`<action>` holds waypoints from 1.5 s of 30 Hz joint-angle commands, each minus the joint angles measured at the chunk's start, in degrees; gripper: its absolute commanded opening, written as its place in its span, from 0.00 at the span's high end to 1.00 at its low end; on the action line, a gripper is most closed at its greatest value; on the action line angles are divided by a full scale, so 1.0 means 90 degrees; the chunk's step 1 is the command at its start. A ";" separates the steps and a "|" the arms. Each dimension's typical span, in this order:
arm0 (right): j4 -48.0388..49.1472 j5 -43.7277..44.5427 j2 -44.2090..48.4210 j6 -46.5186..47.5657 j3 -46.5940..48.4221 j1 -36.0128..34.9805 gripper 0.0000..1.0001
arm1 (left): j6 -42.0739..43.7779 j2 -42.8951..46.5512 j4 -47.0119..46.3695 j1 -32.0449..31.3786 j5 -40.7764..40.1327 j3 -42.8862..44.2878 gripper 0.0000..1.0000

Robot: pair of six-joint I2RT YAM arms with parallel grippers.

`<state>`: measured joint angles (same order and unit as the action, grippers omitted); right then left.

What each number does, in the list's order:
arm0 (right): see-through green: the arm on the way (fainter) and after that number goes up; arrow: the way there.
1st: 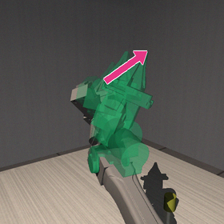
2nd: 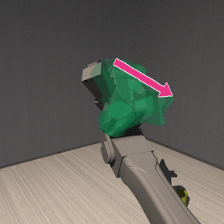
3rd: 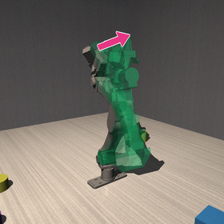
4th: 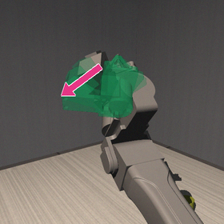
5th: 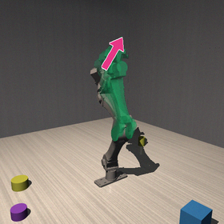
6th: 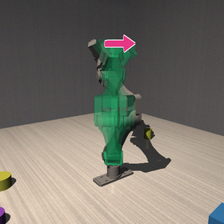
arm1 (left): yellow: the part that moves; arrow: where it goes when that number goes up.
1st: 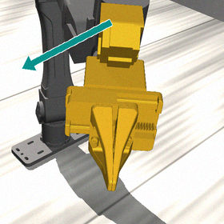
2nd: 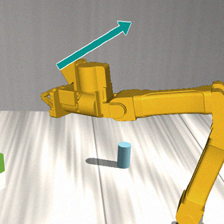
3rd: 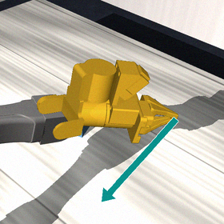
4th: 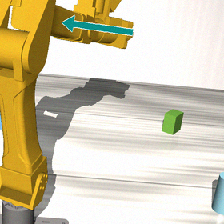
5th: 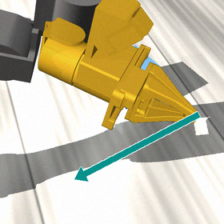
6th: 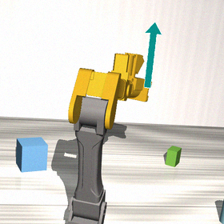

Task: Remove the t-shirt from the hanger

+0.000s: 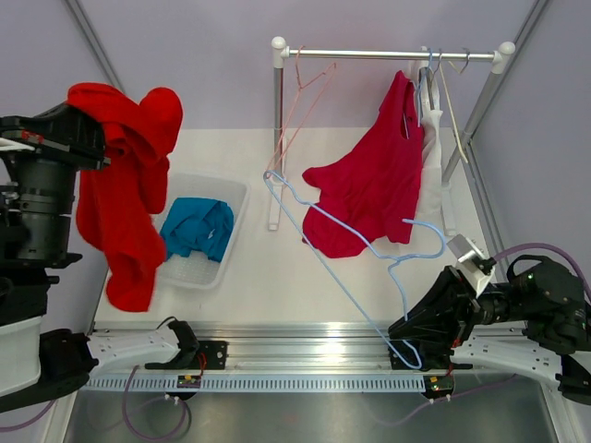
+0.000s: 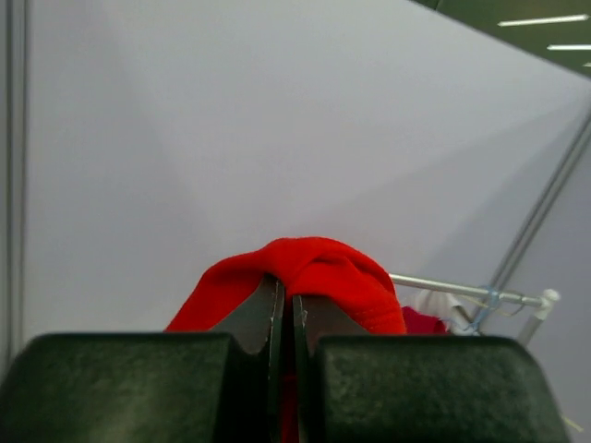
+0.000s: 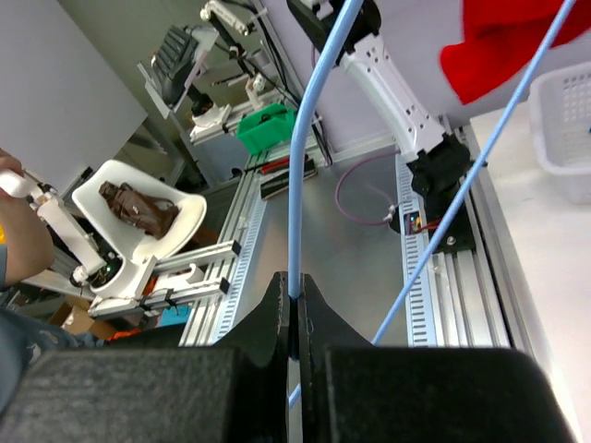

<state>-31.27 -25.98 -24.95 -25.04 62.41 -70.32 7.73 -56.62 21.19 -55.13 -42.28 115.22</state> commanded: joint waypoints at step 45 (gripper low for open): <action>-0.0921 0.3099 -0.0539 0.0077 0.0468 0.0011 1.00 | -0.2206 -0.0037 -0.1855 0.5783 0.3468 -0.3786 1.00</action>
<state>-39.92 -1.52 -30.44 -24.82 65.08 -70.28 -10.59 -57.30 11.16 -4.58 -12.75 86.24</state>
